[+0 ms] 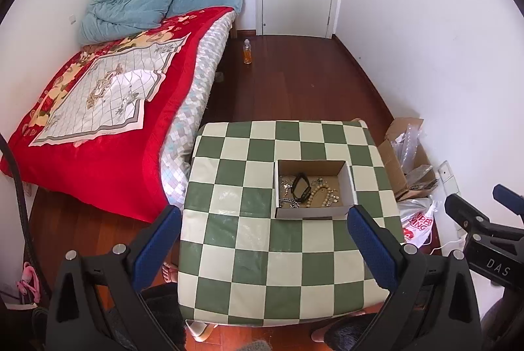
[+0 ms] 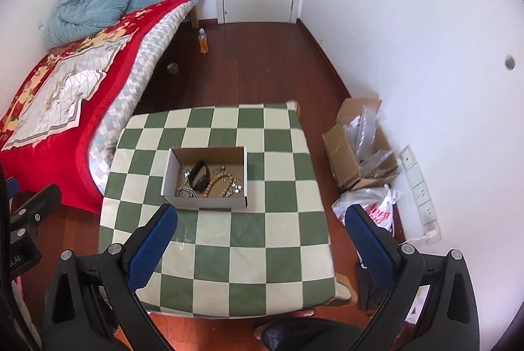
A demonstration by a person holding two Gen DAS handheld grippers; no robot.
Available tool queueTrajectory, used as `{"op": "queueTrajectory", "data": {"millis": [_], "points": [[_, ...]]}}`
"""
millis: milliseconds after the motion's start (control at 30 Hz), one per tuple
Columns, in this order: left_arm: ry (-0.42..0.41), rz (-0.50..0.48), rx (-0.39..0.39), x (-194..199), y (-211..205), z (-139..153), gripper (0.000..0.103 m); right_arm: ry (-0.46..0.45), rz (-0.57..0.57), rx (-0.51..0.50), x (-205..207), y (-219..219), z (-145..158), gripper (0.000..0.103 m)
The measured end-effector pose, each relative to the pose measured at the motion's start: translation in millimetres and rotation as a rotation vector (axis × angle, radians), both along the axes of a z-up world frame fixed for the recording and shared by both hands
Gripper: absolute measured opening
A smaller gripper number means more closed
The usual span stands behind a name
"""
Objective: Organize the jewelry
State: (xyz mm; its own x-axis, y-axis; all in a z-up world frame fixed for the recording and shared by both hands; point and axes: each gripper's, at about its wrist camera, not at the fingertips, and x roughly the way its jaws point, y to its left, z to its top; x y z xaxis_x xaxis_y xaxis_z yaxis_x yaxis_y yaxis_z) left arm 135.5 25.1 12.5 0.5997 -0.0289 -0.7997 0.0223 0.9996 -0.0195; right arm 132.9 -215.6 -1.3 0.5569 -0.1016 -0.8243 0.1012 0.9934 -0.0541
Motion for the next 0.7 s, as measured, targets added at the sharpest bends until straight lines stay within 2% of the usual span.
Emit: {"op": "queueTrajectory", "data": {"millis": [267, 700], "points": [[0.03, 0.029, -0.012, 3, -2, 8, 0.103, -0.029, 0.007, -0.032, -3, 2, 27, 0.103], [0.059, 0.066, 0.046, 27, -4, -3, 0.103, 0.012, 0.012, -0.008, 27, 2, 8, 0.103]]}}
